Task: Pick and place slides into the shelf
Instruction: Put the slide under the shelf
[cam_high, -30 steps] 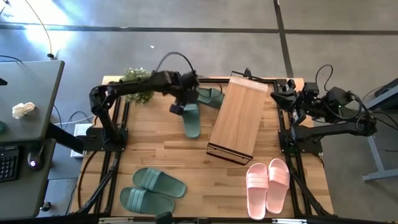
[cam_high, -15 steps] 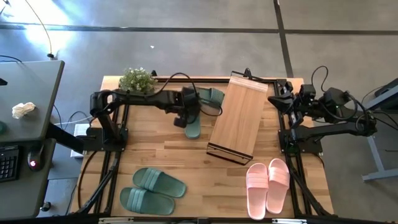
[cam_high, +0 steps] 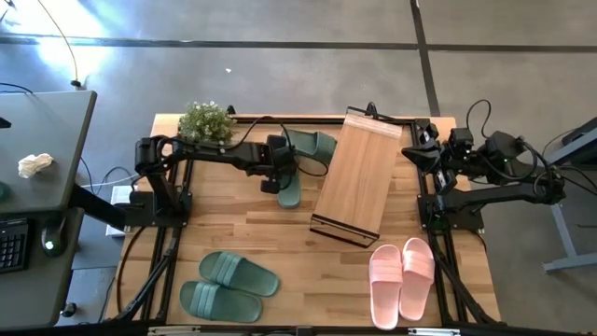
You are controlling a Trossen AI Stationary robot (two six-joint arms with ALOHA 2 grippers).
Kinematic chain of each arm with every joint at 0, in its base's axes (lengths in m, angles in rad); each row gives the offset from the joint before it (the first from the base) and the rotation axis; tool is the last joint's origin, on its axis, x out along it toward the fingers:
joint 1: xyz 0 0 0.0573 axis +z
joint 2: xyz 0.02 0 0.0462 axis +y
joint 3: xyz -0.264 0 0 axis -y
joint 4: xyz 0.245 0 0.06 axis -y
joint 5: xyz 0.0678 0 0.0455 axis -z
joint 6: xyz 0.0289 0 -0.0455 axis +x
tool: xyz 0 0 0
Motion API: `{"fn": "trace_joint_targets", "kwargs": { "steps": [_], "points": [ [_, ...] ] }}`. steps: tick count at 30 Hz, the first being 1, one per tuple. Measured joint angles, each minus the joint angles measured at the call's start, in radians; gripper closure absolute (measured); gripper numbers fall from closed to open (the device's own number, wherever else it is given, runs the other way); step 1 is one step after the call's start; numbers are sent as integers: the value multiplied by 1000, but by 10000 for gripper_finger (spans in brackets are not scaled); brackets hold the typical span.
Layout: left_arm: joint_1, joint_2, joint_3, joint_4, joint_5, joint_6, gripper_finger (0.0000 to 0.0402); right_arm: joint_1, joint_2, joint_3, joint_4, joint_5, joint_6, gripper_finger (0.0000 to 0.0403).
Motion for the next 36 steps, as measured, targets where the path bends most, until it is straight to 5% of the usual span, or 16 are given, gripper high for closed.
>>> {"fn": "trace_joint_targets", "kwargs": {
  "steps": [22, 31, 36],
  "points": [
    [1, 88, -4, 111, -132, 7, 301, 0, 0, 0, 5, -7, 0, 402],
    [0, 100, -4, 140, -132, -18, 388, 0, 0, 0, 6, -7, 0, 402],
    [-7, 100, -4, 137, -125, -25, 385, 0, 0, 0, 9, -7, 0, 402]
  ]
}}
